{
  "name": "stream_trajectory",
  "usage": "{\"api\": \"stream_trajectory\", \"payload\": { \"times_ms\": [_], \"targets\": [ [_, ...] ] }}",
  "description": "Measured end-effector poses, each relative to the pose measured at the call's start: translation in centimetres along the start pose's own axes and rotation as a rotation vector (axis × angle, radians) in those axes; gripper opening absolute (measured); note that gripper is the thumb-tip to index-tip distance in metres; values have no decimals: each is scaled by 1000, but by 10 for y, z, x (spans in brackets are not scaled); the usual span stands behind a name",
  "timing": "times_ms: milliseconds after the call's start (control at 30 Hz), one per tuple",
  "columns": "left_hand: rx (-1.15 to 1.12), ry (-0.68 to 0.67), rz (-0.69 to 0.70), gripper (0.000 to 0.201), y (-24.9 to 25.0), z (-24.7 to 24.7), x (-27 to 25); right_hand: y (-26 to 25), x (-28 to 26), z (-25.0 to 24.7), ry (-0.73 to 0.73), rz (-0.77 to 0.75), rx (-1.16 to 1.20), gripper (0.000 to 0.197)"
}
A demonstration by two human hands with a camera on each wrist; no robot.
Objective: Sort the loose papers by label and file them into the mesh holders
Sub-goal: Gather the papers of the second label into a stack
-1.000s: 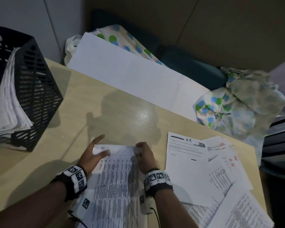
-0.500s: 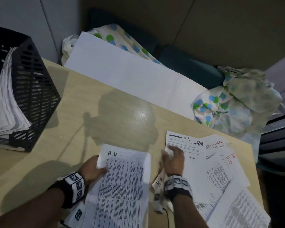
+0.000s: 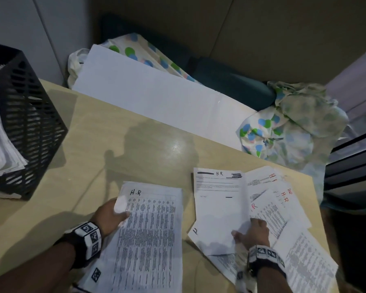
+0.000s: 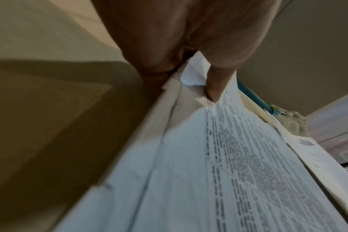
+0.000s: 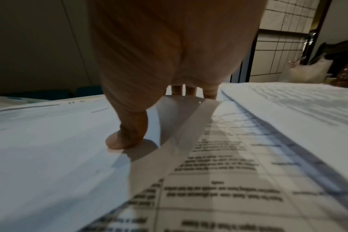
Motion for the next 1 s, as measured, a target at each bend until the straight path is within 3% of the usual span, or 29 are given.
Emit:
{"api": "stream_trajectory", "payload": {
  "times_ms": [100,200,333,500,633,733,800,900,967,1000],
  "targets": [
    [3,28,-1,41,2,-2,-5,-12,-2,-1,49,-21,37,61],
    [15,34,5,40,5,-3,-11,-22,0,-7,55,-139,62,33],
    [65,64,9,40,8,-7,-14,-11,9,-29,33,-147,42,33],
    [115,62,2,37,4,-7,-12,-1,19,-38,-35,-171,-240,28],
    [152,40,14,33,8,-5,-11,-8,27,-27,-33,-165,-84,60],
    [160,14,-4,32,10,-5,-11,-21,29,-16,-53,-162,-117,80],
    [169,7,-19,33,9,-5,-10,-27,28,-12,-66,-129,-56,71],
    [151,17,-31,33,7,-5,-8,-36,31,-12,-129,-105,50,34],
    [158,40,-19,35,9,-6,-9,-43,33,-29,-44,-107,187,15],
    [144,54,-19,36,10,-8,-10,-47,34,-42,27,-111,251,16]
  ]
}}
Point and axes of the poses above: each hand's wrist, its own x-axis towards the middle knuckle, its own z-axis out of the palm, y = z × x, the point moved 7 cm from there along x, towards the middle knuckle, and after that the axes turned 13 degrees about -z, right-handed, at the moved point
